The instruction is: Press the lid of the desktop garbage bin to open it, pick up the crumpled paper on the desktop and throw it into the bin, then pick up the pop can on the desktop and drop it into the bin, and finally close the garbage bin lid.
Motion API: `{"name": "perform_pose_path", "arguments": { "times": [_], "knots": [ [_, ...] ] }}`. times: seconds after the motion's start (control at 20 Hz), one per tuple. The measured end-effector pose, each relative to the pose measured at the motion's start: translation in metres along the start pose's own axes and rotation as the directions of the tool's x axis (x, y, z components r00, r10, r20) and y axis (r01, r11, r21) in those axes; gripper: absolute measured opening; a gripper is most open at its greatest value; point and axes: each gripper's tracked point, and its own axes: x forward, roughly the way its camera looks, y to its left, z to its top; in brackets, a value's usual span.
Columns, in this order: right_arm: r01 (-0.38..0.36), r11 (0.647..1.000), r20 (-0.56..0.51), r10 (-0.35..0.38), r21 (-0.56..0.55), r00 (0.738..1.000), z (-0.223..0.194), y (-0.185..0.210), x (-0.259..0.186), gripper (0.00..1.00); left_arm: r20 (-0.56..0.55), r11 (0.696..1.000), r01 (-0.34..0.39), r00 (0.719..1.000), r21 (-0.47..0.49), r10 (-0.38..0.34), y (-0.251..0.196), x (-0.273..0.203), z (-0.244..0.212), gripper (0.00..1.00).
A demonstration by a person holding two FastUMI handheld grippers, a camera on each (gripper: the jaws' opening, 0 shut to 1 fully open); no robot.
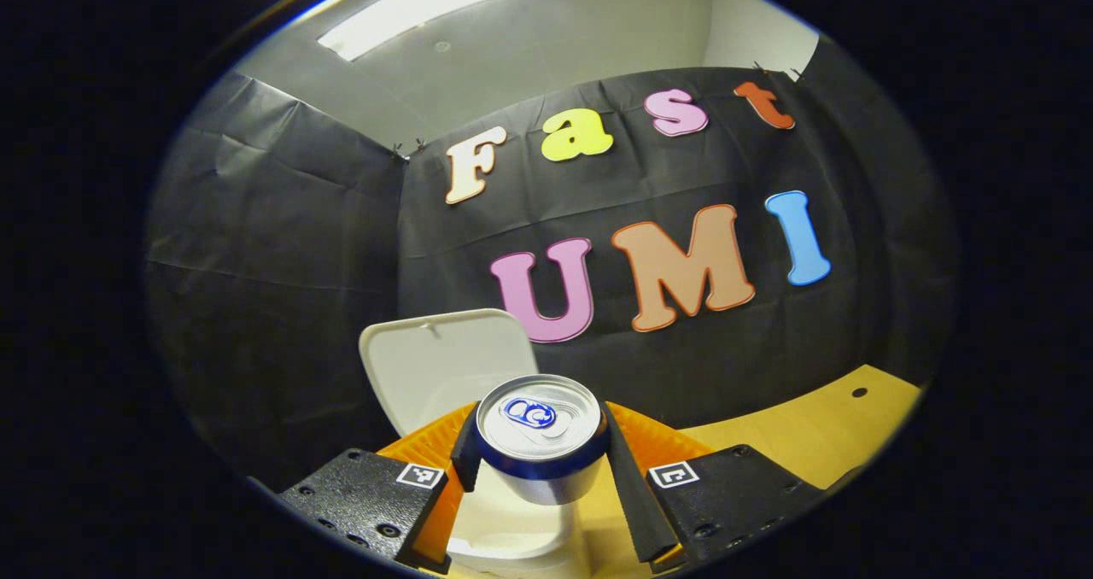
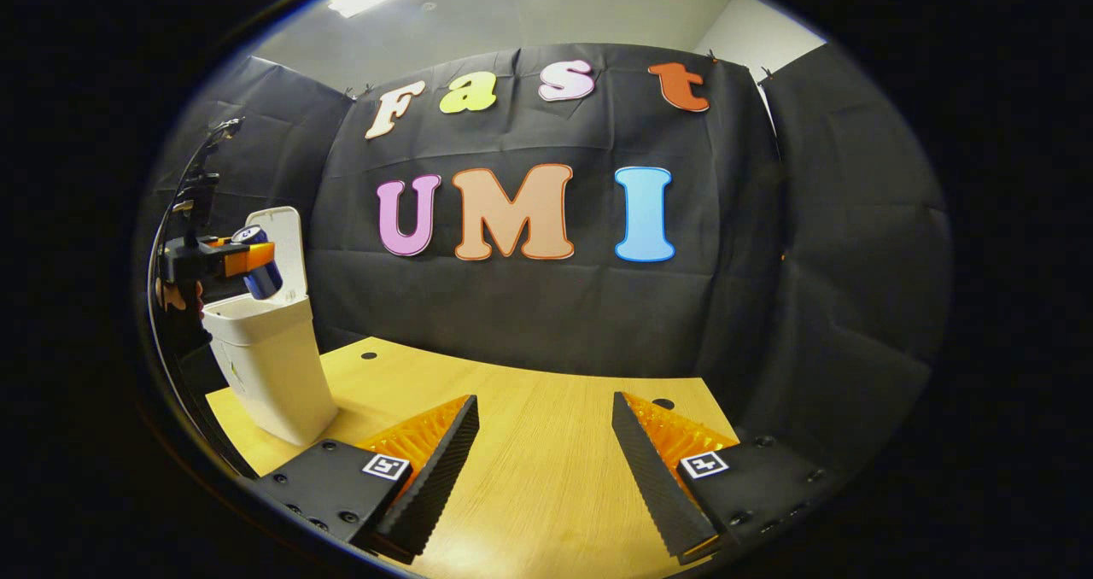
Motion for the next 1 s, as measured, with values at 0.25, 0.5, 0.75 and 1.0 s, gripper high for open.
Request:
{"name": "perform_pose_path", "arguments": {
  "times": [0.25,0.5,0.75,1.0],
  "knots": [
    [-0.012,1.0,-0.006,0.012,-0.003,1.0,0.0,0.01,0.004,0.99,-0.051,0.996,-0.08,0.996,-0.028,0.079,0.046,0.004,-0.024,0.72],
    [-0.021,1.0,0.002,0.021,-0.013,1.0,0.004,0.024,0.005,0.99,-0.066,0.994,-0.094,0.994,-0.054,0.091,0.065,0.002,-0.033,0.8],
    [-0.018,1.0,0.009,0.018,-0.011,1.0,0.001,0.037,0.003,0.99,0.065,0.993,-0.008,0.998,-0.117,0.015,0.076,0.026,0.045,0.87],
    [0.03,0.999,0.011,-0.031,0.017,0.999,-0.008,0.035,-0.007,0.99,0.118,0.981,0.055,0.993,-0.188,-0.033,0.089,0.076,0.104,0.87]
  ]
}}
